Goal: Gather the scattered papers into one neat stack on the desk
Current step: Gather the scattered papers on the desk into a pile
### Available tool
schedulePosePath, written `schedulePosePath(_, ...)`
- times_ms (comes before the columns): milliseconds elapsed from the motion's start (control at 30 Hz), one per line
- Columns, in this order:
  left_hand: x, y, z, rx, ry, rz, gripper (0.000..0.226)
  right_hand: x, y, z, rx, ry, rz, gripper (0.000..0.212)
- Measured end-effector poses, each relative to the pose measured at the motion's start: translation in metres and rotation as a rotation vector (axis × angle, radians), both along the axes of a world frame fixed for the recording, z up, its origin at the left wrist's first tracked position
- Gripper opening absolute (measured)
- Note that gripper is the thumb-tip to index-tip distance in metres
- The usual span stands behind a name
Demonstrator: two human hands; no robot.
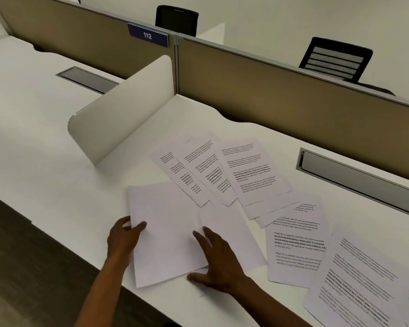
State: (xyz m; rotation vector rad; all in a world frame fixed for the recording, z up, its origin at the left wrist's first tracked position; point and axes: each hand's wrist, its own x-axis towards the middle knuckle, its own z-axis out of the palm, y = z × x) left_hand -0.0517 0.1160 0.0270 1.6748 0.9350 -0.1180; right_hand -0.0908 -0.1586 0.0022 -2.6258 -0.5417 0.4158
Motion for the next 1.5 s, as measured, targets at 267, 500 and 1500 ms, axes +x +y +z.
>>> schedulePosePath(267, -0.013, -0.005, 0.007, 0.686, -0.086, -0.115, 0.083, 0.053, -0.019, 0.025, 0.127, -0.136, -0.302, 0.091)
schedulePosePath(500, 0.033, -0.068, -0.005, 0.622, -0.269, -0.503, 0.079, 0.113, -0.078, 0.024, -0.196, -0.053, -0.397, 0.094)
schedulePosePath(1500, 0.163, -0.106, -0.023, 0.791, -0.141, -0.677, 0.1, 0.174, -0.079, 0.01, -0.169, 0.067, -0.436, 0.086)
